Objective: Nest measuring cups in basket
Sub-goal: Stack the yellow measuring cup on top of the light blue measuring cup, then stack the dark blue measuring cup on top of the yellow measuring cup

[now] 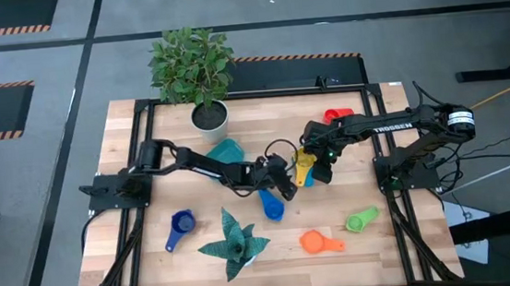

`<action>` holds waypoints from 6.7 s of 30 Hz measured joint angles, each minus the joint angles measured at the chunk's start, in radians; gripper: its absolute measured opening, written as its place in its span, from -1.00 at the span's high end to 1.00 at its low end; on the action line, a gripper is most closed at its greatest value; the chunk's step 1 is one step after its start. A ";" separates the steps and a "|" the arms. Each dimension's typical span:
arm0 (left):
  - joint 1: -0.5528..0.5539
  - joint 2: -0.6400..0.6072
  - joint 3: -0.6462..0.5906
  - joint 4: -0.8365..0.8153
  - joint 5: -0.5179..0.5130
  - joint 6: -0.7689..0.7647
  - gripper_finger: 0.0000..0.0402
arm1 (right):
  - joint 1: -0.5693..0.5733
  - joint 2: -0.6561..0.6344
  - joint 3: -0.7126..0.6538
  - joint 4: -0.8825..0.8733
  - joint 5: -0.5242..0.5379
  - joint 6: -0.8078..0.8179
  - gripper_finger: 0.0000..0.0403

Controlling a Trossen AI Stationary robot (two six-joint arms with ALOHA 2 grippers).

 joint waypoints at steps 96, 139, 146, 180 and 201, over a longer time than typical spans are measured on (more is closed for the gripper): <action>-0.285 -0.756 -0.531 -1.128 0.520 -0.376 0.52 | 0.084 -0.706 -0.240 0.147 -0.097 0.084 0.32; -0.372 -0.756 -0.609 -0.902 0.446 -0.262 0.52 | 0.084 -0.705 -0.240 0.146 -0.097 0.085 0.32; -0.352 -0.756 -0.610 -0.889 0.454 -0.408 0.58 | 0.084 -0.705 -0.240 0.146 -0.097 0.082 0.32; -0.062 -0.755 -0.327 -0.728 -0.168 -0.296 0.98 | 0.084 -0.649 -0.240 0.581 0.210 0.109 0.32; 0.060 -0.755 -0.310 -0.358 -0.237 -0.188 0.97 | 0.085 -0.293 -0.240 1.024 0.044 0.283 0.32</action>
